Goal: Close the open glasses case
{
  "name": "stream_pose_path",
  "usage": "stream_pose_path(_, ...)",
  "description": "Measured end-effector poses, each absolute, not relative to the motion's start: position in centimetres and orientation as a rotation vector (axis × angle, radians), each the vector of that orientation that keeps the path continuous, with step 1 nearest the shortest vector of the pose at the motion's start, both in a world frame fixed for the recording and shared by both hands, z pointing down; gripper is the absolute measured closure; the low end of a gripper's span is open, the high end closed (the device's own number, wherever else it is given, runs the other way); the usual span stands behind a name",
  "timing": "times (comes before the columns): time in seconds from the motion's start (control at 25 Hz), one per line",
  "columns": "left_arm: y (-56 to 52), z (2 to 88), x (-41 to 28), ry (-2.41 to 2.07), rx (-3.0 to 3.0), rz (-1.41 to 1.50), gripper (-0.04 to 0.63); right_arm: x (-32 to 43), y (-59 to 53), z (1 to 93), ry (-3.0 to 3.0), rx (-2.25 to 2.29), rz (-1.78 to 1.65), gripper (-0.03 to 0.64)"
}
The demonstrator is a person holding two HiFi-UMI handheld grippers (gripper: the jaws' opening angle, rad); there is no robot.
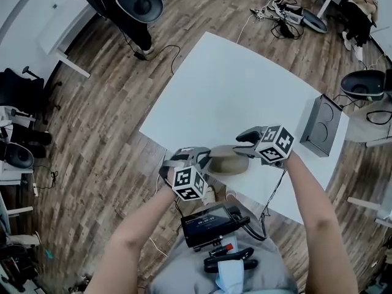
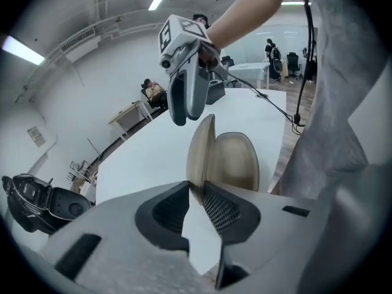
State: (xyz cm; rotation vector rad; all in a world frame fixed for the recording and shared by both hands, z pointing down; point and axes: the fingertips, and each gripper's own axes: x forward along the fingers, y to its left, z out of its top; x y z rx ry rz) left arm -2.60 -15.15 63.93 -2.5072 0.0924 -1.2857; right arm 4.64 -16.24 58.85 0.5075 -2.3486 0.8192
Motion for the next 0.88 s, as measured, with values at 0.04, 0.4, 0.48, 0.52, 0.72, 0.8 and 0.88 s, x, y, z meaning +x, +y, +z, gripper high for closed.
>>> stream_pose_path(0.04, -15.0, 63.9, -2.6, 0.106, -2.487, -1.259, 0.534, 4.6, -16.2, 59.4, -2.314, 0.470, 0.826, 0.483)
stream_pose_path(0.4, -13.3, 64.3, -3.0, 0.117, -2.345, -1.164, 0.531, 2.7, -14.7, 61.5, -2.121, 0.113, 0.789, 0.438)
stream_pose_path(0.48, -13.1, 64.3, -3.0, 0.094, -2.364, -1.158, 0.526, 2.6, -14.5, 61.7, -2.084, 0.057, 0.763, 0.434)
stream_pose_path(0.52, -12.9, 64.3, -3.0, 0.066, -2.382, -1.154, 0.522, 2.5, -14.3, 61.9, -2.062, 0.030, 0.759, 0.431)
stream_pose_path(0.72, -11.1, 64.8, -3.8, -0.131, -2.385, -1.153, 0.511, 1.8, -12.5, 62.8, -1.969, -0.089, 0.692, 0.403)
stream_pose_path(0.8, -10.5, 65.1, -4.0, -0.178, -2.382, -1.168, 0.509, 1.6, -12.0, 63.1, -1.952, -0.104, 0.665, 0.403)
stream_pose_path(0.88, -9.9, 65.0, -4.3, -0.221, -2.383, -1.175, 0.506, 1.5, -11.6, 63.4, -1.941, -0.105, 0.644, 0.403)
